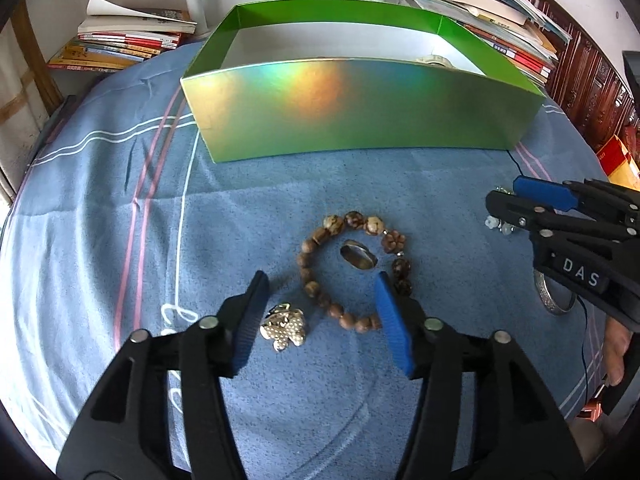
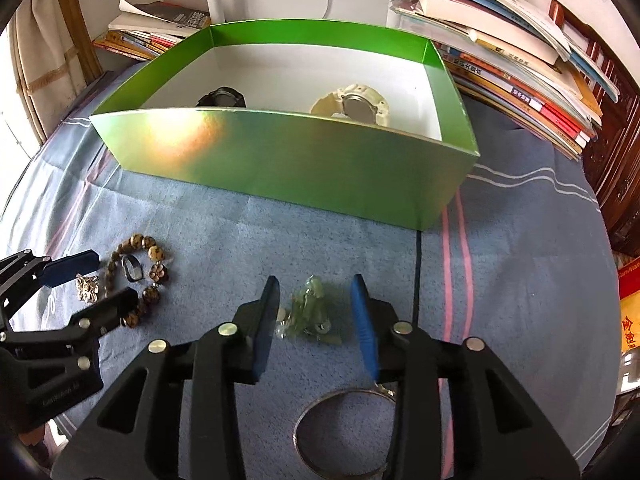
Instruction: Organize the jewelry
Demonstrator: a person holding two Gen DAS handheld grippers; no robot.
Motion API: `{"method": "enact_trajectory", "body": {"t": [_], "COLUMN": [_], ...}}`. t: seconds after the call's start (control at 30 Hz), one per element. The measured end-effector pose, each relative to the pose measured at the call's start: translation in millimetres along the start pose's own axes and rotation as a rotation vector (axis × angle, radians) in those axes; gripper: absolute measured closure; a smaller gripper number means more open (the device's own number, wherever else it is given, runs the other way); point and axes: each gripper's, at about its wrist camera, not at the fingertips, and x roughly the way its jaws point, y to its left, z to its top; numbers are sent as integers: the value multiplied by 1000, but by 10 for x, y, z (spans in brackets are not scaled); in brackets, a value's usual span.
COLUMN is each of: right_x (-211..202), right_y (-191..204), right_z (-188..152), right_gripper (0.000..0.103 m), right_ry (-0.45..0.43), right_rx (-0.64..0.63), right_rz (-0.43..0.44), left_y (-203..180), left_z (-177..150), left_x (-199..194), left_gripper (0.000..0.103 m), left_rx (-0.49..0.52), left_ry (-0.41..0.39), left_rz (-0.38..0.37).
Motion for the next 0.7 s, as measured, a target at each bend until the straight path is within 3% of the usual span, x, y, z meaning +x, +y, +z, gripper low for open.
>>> {"method": "enact_trajectory", "body": {"t": [0.7], "right_x": [71], "right_y": [50], "right_z": [11], "right_gripper": [61], "right_ry": [17], "right_rx": [-2], "right_rz": [-4], "left_y": [61], "left_z": [86], "left_x": [55], "left_gripper": [44], "left_rx": [2], "left_ry": [-2], "left_rz": [10]}}
